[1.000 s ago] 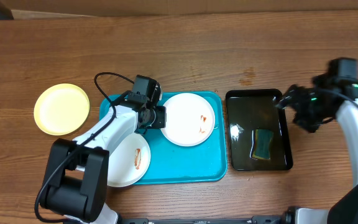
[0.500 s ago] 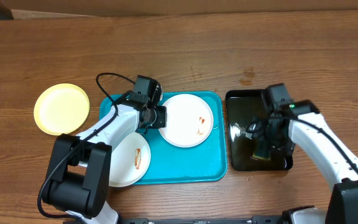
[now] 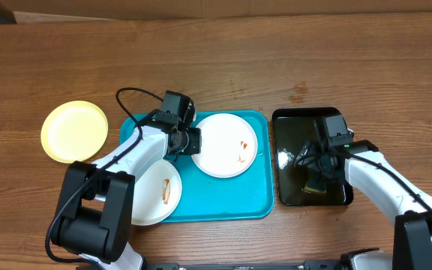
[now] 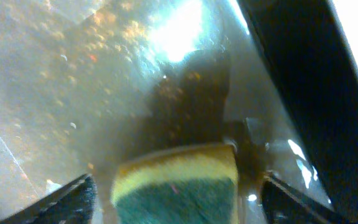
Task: Clean dirty plates on tray and stack at the side
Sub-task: 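Reach the right gripper into the black tray and grasp the sponge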
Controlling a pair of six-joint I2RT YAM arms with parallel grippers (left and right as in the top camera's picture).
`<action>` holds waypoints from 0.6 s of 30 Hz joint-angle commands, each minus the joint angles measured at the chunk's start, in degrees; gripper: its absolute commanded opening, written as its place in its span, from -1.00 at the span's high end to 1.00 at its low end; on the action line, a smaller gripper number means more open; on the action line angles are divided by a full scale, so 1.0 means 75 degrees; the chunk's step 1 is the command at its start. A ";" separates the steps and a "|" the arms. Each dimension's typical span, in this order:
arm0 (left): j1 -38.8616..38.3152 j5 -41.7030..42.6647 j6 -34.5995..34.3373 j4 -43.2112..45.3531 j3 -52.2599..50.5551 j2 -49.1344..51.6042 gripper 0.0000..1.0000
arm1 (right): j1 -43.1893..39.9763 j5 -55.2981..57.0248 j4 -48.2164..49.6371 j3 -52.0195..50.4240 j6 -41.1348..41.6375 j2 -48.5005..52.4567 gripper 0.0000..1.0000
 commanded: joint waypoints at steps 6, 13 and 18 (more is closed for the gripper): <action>-0.0050 -0.0111 0.0015 -0.0064 -0.0047 0.0236 0.81 | 0.0000 0.0137 0.0052 -0.0050 -0.0073 -0.0009 0.60; -0.0050 -0.0111 0.0015 -0.0061 -0.0047 0.0236 0.80 | 0.0000 0.0134 0.0006 -0.0050 -0.0073 -0.0009 -0.43; -0.0050 -0.0111 0.0015 -0.0061 -0.0047 0.0236 0.79 | 0.0003 0.0035 -0.0321 -0.0050 -0.0067 -0.0009 -0.27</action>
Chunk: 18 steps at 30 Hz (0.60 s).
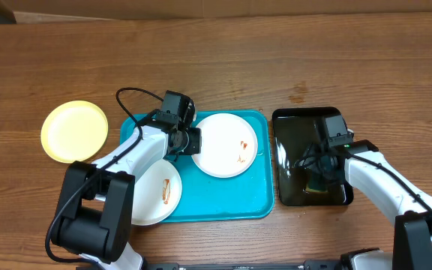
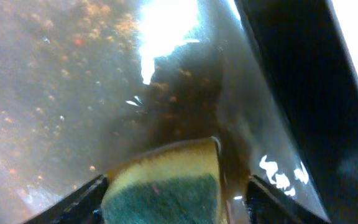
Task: Clean dirty plates on tray and stack at the side
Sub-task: 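Reach the right gripper into the black tray and grasp the sponge, then dip and rub the held sponge in the black tray's water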
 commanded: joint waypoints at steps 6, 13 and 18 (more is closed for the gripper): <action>-0.0050 -0.0114 0.0012 -0.0055 -0.0047 0.0236 0.78 | 0.0000 -0.0114 -0.0166 -0.0055 0.0035 -0.0009 0.71; -0.0050 -0.0117 0.0012 -0.0038 -0.0047 0.0236 0.77 | 0.0000 -0.0221 0.0309 0.0323 0.0038 -0.0009 0.52; -0.0050 -0.0114 0.0012 -0.0038 -0.0047 0.0236 0.71 | 0.0000 -0.0326 -0.0740 0.0903 0.0035 -0.0009 -0.83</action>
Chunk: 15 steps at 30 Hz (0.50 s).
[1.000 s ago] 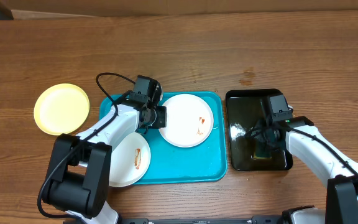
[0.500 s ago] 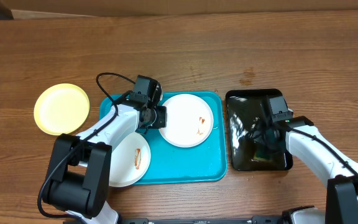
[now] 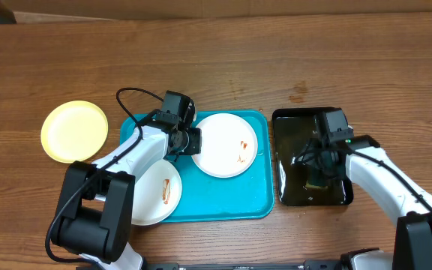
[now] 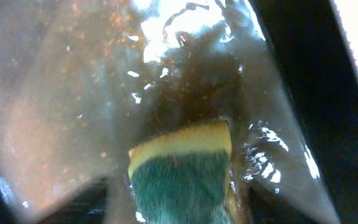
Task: Clean dirty plates on tray and stack at the side
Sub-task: 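Dip and rub the held sponge in the black tray's water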
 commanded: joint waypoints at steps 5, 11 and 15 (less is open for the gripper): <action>-0.0050 -0.0114 0.0012 -0.0035 -0.0047 0.0236 0.70 | 0.0000 -0.0064 -0.1285 0.0370 -0.0009 -0.0009 -0.89; -0.0050 -0.0114 0.0012 -0.0012 -0.0047 0.0236 0.70 | 0.0009 -0.0149 -0.1137 -0.0154 -0.0009 -0.0009 -0.89; -0.0050 -0.0114 0.0012 -0.0015 -0.0047 0.0236 0.70 | 0.0009 -0.0356 -0.1122 -0.0376 0.0020 -0.0009 -0.75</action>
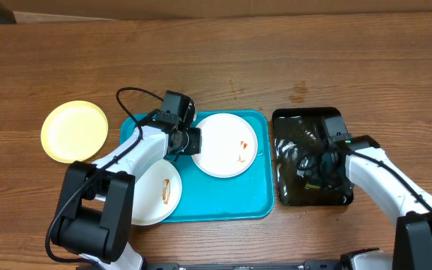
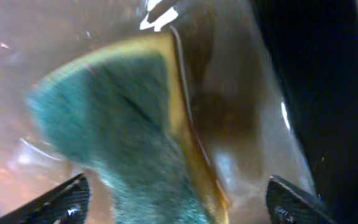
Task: Clean dirty plates on tray and stack at the side
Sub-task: 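Dip and rub the held sponge in the black tray's water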
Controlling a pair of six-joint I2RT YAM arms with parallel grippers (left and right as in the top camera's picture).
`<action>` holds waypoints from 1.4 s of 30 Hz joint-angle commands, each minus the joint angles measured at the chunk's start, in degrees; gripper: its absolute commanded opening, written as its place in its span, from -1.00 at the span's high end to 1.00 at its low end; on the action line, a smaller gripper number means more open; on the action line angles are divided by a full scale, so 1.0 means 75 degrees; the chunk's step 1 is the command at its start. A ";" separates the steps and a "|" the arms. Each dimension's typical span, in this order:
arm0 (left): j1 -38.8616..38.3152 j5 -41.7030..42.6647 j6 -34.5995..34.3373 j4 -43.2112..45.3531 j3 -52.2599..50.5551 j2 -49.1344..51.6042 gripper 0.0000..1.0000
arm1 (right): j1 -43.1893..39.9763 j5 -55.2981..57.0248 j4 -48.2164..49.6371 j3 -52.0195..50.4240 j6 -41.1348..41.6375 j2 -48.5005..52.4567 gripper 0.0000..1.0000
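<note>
A yellow-and-green sponge (image 2: 117, 124) lies blurred and tilted in murky water, between the wide-apart fingers of my open right gripper (image 2: 179, 202). That gripper (image 1: 315, 171) is down inside the black basin (image 1: 306, 114). On the teal tray (image 1: 223, 202) sits a white plate (image 1: 223, 146) with red smears. My left gripper (image 1: 192, 141) is at its left rim and looks shut on it. A second stained white plate (image 1: 152, 196) lies at the tray's front left, partly under the left arm.
A yellow plate (image 1: 73, 131) rests on the wooden table left of the tray. The left arm's black cable loops over the tray's back left corner. The basin's water is rippled and glints with light.
My right gripper's fingers, which were shut on the sponge, now stand wide apart. The sponge looks larger and tilted, and the basin water is more disturbed. The left arm has not moved.
My right gripper was open around the sponge in the basin water. Its fingers then stood closer in, and later pressed on the sponge. Now they are apart again with the sponge loose between them. The left gripper stayed at the white plate's rim throughout.
</note>
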 commanded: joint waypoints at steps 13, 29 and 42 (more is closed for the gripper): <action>-0.0050 -0.0143 0.0012 -0.0023 -0.0047 0.0236 0.69 | 0.0006 -0.0676 0.0017 -0.0146 -0.0114 -0.0009 0.85; -0.0050 -0.0539 0.0003 0.0152 -0.0050 0.0239 0.21 | 0.0000 -0.0268 0.0504 0.0318 -0.1405 -0.0009 -0.75; -0.0050 -0.0510 -0.0023 0.0050 -0.0073 0.0245 0.38 | 0.0009 -0.0391 0.0903 -0.0382 -0.1367 -0.0006 -0.25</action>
